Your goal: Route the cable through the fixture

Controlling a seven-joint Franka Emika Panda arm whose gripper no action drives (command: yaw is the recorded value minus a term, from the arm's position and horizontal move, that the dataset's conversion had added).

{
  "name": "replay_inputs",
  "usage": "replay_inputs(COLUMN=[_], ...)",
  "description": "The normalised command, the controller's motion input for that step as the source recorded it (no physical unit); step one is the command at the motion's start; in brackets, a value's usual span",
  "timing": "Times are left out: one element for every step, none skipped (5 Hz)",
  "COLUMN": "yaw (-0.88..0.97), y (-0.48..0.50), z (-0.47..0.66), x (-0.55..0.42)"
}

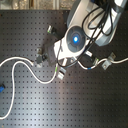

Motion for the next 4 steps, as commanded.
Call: replay_inputs(yaw=[0.00, -0.07, -0.01, 0.00], y=[-0.006, 0.010, -0.033, -0.037], z=[0.00, -0.35, -0.37, -0.20], x=[-0.018, -0.042, -0.110, -0.122])
